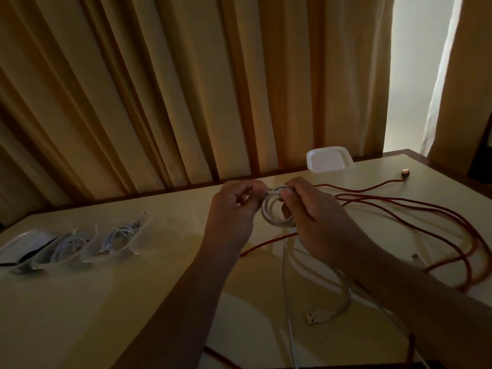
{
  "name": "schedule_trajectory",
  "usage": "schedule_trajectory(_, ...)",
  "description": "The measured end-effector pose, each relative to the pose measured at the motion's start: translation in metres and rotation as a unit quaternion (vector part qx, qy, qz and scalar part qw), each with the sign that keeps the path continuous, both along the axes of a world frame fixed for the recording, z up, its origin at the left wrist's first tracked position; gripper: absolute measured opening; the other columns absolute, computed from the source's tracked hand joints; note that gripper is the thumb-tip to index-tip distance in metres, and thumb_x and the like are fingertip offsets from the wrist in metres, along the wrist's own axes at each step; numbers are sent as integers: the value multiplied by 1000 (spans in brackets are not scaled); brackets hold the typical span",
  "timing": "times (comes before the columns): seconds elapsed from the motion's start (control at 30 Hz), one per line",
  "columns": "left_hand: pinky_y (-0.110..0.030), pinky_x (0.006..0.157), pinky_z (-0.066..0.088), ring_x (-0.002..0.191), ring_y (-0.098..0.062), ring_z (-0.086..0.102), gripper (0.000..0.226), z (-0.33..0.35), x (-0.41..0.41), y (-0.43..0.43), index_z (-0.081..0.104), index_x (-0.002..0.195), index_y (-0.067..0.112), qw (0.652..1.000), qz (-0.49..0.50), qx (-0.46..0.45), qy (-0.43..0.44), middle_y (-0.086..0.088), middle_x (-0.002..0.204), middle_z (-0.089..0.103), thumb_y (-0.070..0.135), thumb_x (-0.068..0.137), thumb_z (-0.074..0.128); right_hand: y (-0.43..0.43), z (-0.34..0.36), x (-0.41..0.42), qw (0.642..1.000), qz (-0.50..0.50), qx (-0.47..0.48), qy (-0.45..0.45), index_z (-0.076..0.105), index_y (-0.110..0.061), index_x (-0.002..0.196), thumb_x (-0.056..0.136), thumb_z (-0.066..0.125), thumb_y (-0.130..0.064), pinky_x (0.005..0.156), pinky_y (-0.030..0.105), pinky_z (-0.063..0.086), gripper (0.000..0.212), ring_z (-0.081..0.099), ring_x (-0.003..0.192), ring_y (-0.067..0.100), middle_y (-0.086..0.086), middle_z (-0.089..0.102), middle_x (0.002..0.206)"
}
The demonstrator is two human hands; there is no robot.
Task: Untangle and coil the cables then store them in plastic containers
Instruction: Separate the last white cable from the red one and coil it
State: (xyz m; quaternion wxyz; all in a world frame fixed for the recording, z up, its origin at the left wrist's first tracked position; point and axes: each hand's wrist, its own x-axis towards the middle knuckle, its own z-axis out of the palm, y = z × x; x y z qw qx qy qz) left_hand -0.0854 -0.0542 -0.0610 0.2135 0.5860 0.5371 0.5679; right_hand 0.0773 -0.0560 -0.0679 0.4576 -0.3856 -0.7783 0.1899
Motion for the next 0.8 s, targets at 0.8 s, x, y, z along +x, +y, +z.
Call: schedule_trajectory(0.8, -26, 77, 58, 91, -23, 69, 21, 8, -3, -20, 72, 114, 2, 961, -225, -126, -105, -19, 102, 74, 6, 95, 65, 13, -8, 1, 997, -34, 47, -47, 49, -22, 120, 104, 31, -44, 58, 11, 44, 32, 54, 68, -4, -20, 50, 80)
